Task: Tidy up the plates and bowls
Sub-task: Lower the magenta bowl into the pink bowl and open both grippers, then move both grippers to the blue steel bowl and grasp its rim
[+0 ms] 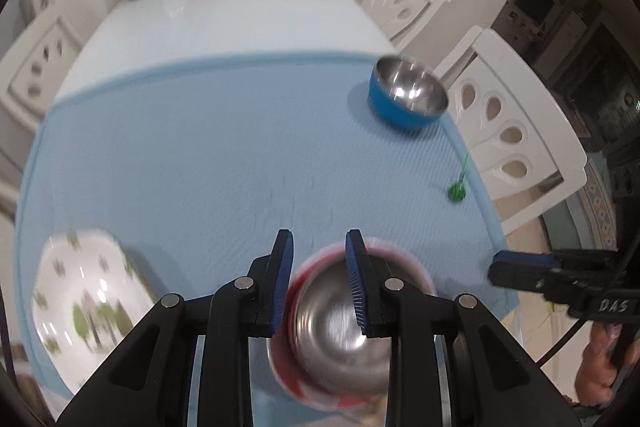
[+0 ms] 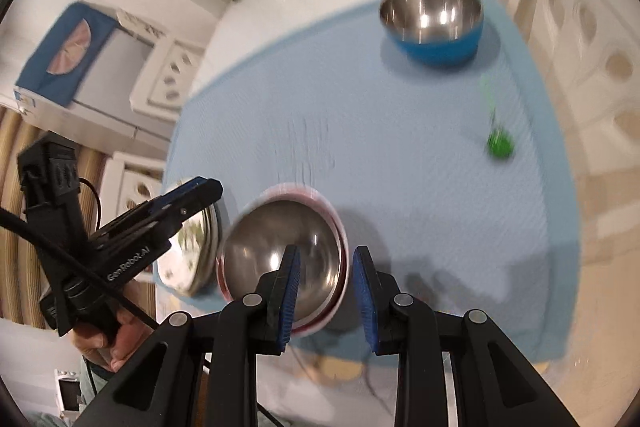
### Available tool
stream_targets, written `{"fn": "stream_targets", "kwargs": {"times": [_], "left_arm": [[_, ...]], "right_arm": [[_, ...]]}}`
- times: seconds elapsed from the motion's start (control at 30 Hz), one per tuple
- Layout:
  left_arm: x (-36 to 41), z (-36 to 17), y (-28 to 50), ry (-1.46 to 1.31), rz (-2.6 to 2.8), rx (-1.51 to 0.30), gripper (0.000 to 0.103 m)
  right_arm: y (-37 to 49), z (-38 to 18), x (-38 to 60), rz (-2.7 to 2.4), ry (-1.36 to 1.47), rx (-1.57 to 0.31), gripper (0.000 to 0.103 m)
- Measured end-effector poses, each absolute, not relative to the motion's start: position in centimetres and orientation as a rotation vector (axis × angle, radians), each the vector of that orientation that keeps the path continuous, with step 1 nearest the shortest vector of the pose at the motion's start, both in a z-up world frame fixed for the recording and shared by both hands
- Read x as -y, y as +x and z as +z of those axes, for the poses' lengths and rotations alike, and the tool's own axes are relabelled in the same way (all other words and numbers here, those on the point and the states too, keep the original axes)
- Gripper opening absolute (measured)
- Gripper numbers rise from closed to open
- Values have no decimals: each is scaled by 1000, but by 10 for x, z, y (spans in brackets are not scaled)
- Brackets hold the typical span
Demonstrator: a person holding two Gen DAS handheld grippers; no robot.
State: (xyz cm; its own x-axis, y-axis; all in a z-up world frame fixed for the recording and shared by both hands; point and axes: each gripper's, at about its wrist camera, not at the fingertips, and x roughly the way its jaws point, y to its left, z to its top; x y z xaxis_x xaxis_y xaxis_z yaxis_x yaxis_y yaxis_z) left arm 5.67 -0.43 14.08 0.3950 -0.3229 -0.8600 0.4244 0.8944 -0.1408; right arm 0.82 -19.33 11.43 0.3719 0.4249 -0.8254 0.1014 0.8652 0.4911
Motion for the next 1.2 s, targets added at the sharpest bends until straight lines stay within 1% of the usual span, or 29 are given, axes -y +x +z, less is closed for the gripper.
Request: {"fn": "stream_targets", "kwargs": {"times": [0.2,0.27,0.33,0.37,0.4,0.43,0.47,0.5,0.63,0.87,1.0,1.2], "left_arm": [[33,177,93,157,-532,-956,25],[45,185,111,156,-559,-930,32],[60,187,131,152,-579,-915,33],[66,187,142,149,-591,-916,36],[73,185,154,140,-606,-923,42],[79,181,164,130,-618,-932,45],[86,178,173,116,-630,-942,52],[93,172,183,98,-649,-956,56],[120,140,217,68,-696,-1048,57],[152,84,250,12,-750,-1195,57],[167,62,260,6,-773,-1240,55],[183,36,262,34,-794,-1290,55]], "right_arm": [[37,157,225,158,413,-1054,26],[54,166,239,117,381,-1017,26],[74,167,256,84,390,-1005,29],[83,167,263,72,409,-1001,30],[91,165,271,63,429,-997,33],[100,161,280,53,457,-996,40],[107,158,288,45,481,-997,45],[113,154,294,39,504,-997,47],[134,136,314,1,556,-1014,47],[167,84,342,-46,638,-1089,47],[178,62,350,-47,661,-1120,47],[190,36,362,-28,689,-1158,47]]}}
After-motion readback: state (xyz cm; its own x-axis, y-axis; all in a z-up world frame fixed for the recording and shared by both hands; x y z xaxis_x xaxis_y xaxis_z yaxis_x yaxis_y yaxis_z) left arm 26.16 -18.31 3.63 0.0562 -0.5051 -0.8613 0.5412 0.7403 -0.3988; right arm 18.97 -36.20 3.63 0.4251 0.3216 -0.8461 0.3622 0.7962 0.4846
